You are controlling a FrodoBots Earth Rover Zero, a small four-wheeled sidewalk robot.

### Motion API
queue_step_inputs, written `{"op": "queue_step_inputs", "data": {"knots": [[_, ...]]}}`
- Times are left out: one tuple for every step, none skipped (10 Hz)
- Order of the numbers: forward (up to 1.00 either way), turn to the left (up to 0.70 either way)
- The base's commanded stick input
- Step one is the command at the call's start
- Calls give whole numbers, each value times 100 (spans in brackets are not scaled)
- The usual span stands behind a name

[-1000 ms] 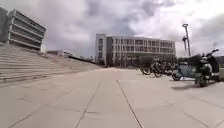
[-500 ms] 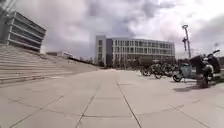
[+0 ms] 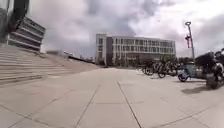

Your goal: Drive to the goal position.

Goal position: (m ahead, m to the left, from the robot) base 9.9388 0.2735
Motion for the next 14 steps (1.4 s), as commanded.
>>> {"op": "queue_step_inputs", "data": {"knots": [[70, 0], [70, 0], [70, 0], [70, 0], [70, 0], [70, 0], [70, 0], [70, 0], [70, 0], [70, 0], [70, 0], [70, 0], [70, 0], [70, 0]]}}
